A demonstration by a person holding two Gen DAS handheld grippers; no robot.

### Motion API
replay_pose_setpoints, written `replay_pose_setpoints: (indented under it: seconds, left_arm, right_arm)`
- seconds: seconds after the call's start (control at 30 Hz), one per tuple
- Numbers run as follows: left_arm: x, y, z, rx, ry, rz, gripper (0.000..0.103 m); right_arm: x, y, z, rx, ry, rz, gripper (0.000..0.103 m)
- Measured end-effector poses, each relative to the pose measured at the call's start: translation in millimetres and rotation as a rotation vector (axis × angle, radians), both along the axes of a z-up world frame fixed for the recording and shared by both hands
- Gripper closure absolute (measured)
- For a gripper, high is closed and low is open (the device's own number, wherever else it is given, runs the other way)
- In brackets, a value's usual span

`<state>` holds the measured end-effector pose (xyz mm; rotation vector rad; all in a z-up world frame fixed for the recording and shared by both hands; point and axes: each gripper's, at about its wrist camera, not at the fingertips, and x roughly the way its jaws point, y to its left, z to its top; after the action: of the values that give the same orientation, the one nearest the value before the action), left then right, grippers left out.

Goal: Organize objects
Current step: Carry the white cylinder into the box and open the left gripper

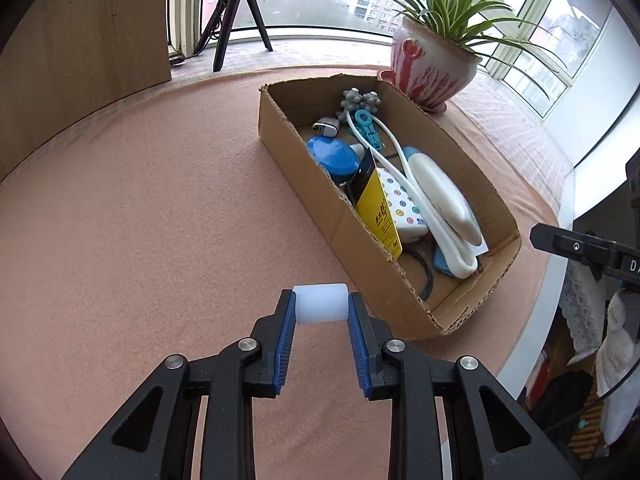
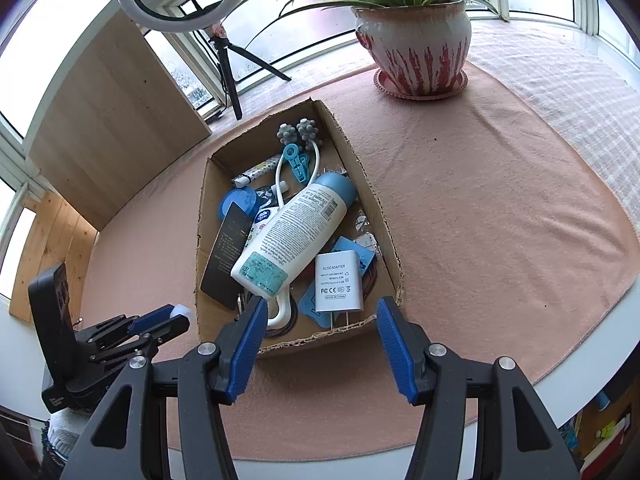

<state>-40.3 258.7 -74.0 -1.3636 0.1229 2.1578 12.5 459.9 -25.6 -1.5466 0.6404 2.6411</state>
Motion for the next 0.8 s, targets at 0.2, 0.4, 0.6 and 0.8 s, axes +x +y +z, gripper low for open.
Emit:
replay_pose_setpoints:
  seconds: [0.2, 0.4, 0.6, 0.8]
  left_arm:
    - [-15.9, 14.6, 29.2, 0.041, 0.042, -0.016, 0.075]
    - [-16.3, 43.2, 45.7, 0.075, 0.054, -0.081, 0.075]
    - [0.9, 69.7, 35.9, 0.060, 0.036, -0.154, 0.075]
    - [2.5, 76.6, 28.9, 0.055, 0.014, -0.168, 0.065]
  right_arm:
    - [3.6, -0.3, 1.1, 0.010, -0.001, 0.005, 0.050]
    - [7.5, 4.7, 0.7, 0.011, -0.006, -0.007, 0.050]
    - [12.2, 12.0, -1.2, 0.002, -0.010, -0.030, 0.050]
    - [13.5, 10.0, -2.8, 0.002, -0.012, -0.029, 0.050]
